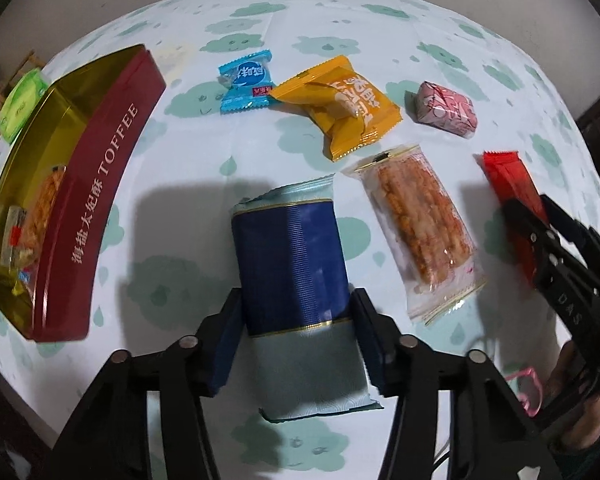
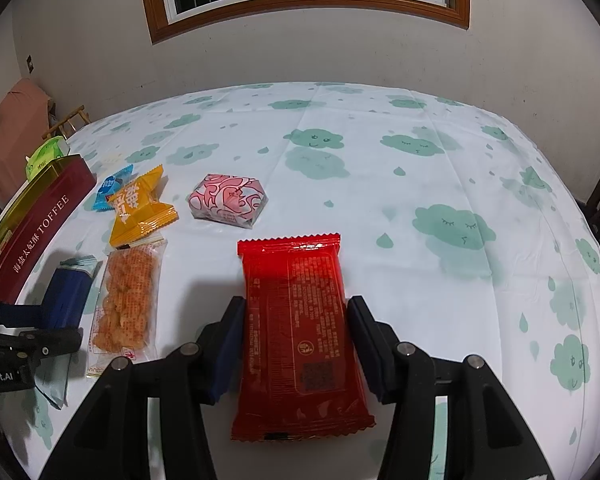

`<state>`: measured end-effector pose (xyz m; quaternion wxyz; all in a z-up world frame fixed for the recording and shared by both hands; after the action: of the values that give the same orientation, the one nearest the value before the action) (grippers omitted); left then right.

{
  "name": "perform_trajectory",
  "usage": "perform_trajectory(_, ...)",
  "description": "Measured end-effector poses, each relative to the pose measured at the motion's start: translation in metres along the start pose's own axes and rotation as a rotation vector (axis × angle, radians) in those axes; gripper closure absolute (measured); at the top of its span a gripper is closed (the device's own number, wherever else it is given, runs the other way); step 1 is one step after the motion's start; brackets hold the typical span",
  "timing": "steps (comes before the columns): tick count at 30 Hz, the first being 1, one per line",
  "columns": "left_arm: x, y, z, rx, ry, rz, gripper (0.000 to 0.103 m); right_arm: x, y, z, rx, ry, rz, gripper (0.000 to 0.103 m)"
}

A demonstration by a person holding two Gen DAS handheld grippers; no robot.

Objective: Organize snacks
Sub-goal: 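Grasp the blue-and-pale-blue box with the left gripper, then carry the blue box into the gold tin and open the left gripper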

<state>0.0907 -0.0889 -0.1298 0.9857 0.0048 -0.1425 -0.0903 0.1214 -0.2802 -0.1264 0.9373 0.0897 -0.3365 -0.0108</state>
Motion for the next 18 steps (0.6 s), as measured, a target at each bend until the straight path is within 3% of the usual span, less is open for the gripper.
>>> perform_trajectory(5,-0.007,0.016,0.005,-0.003,-0.030,-0.071,0.056,0.000,0.000,0.000,0.000,0.000,0.000,0.049)
perform_trajectory(18,-0.006,0.030,0.017,0.021,-0.077,-0.114,0.057,-0.002,0.003,-0.002,-0.032,0.001,0.025,0.049)
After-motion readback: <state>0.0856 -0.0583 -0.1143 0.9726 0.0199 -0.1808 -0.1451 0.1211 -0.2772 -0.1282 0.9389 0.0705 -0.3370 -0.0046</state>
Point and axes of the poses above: each gripper's, at about its wrist camera, not at the fingertips, and z roughly against the way its jaws point, y to its left, x to its top, the point moved 7 cm from there along -z, roughly the way its jaws point, and after that the axes turned 10 degrees about -z, right-handed, at the moved point
